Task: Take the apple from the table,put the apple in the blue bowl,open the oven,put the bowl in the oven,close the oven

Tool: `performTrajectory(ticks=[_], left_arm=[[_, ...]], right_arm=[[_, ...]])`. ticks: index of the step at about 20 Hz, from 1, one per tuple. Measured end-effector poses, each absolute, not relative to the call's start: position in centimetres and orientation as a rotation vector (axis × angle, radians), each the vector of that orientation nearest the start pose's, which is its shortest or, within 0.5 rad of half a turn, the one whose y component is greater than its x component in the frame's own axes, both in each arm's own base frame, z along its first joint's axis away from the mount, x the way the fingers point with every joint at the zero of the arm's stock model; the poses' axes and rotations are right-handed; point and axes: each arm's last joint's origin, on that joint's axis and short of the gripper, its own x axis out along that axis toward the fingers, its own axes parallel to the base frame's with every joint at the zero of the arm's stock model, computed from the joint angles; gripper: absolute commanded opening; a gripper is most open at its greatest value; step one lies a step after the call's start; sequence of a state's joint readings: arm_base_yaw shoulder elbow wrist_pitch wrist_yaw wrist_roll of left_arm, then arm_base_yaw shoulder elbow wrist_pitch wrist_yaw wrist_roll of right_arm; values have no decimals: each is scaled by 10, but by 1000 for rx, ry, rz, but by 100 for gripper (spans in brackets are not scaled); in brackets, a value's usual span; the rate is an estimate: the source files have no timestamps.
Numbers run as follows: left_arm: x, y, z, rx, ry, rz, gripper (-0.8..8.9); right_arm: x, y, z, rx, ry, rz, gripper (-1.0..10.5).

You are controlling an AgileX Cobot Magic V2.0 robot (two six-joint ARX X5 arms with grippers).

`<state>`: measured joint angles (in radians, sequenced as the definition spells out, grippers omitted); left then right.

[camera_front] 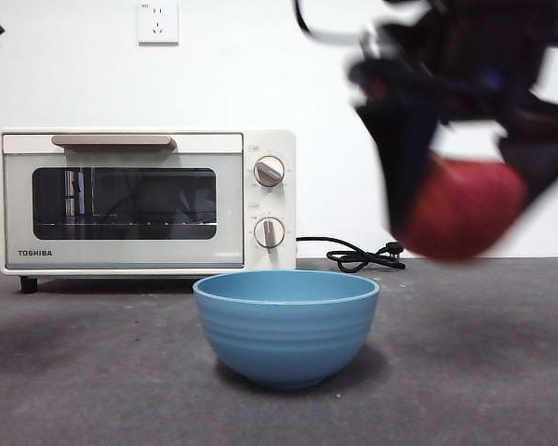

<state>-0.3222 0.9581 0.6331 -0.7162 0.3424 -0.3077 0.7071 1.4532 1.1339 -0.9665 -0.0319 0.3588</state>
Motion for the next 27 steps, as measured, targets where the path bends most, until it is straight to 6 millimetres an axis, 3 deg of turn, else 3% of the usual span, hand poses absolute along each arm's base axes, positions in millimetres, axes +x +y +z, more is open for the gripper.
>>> performTrajectory(ticks=[4, 7, 12, 17, 26, 27], left_arm=[[158, -63, 217, -280, 1121, -441, -5], [158, -63, 218, -281, 1112, -443, -5], [158, -63, 218, -281, 1112, -443, -5], [161, -62, 218, -246, 1081, -381, -4], [163, -61, 218, -224, 1054, -339, -5], [163, -61, 218, -228, 1056, -347, -5]], right_arm=[[208, 203, 291, -102, 1205, 522, -2], [217, 226, 292, -130, 1201, 557, -2], [232, 257, 262, -198, 1295, 545, -2], [244, 270, 223, -252, 1397, 503, 0], [249, 278, 192, -324, 1460, 505, 18], [249, 278, 193, -324, 1458, 507, 117]])
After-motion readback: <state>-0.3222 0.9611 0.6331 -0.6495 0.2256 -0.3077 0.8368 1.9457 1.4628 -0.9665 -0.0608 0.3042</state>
